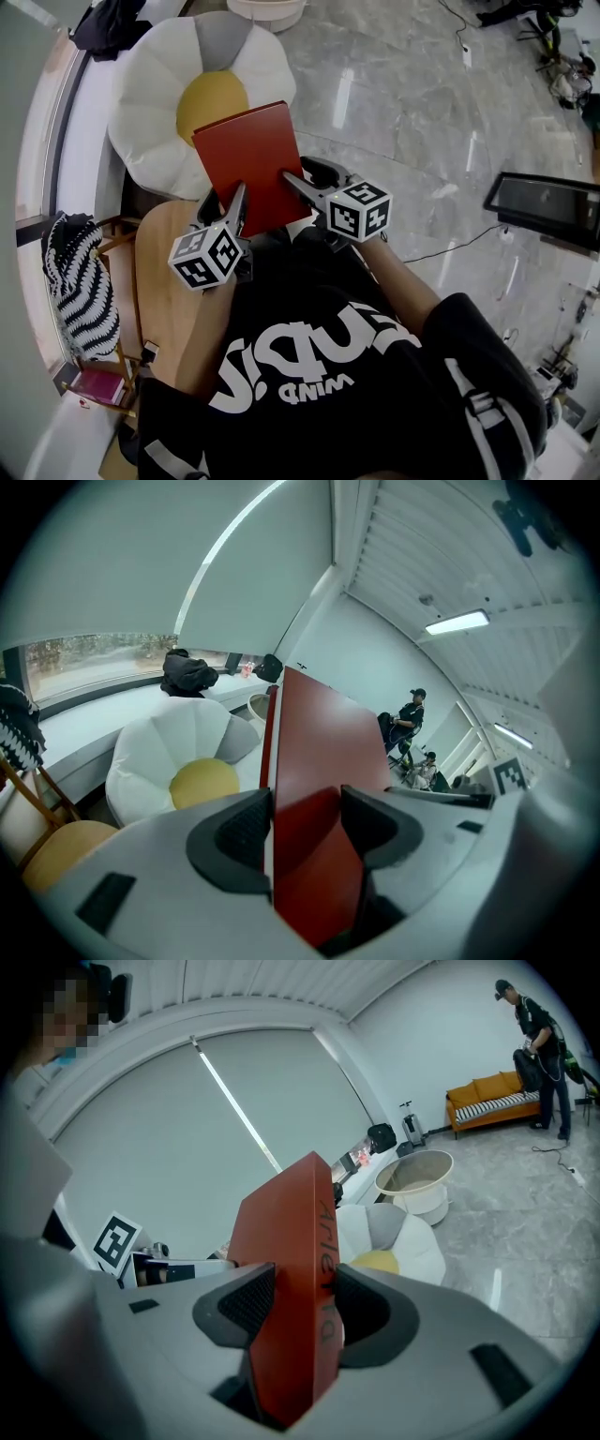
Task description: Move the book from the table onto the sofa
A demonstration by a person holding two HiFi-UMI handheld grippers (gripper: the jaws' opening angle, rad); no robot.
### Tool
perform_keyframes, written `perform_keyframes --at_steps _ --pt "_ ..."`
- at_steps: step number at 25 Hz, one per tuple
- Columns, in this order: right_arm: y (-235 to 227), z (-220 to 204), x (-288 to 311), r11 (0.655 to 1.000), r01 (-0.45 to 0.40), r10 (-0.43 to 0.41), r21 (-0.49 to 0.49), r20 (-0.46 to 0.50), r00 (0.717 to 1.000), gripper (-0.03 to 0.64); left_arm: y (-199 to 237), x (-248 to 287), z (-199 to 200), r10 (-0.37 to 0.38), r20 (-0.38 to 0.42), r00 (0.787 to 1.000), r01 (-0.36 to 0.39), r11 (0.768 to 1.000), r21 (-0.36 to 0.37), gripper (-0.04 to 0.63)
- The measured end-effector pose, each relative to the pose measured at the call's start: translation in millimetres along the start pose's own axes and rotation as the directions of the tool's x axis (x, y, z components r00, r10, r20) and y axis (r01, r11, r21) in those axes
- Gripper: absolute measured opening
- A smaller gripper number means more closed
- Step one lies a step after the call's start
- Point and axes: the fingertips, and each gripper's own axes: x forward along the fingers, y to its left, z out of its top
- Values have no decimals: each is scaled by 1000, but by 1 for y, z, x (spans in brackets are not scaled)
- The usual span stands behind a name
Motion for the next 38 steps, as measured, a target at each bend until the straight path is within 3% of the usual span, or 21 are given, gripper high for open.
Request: perform_keyframes --at_steps 6,14,26,38 --pt "-13 24 17 1000 -9 9 -2 -17 1000 198 3 19 23 12 0 1000 -12 1000 -9 247" --pt "-47 70 57 997 -76 74 -29 -64 995 196 11 63 56 78 31 996 -76 994 -76 247" --pt "-97 155 133 969 -223 203 -108 -169 964 192 30 137 123 209 110 972 -179 956 -233 247" --pt "-114 172 197 953 -288 257 -88 -262 930 192 67 169 154 299 103 949 -264 929 -258 247"
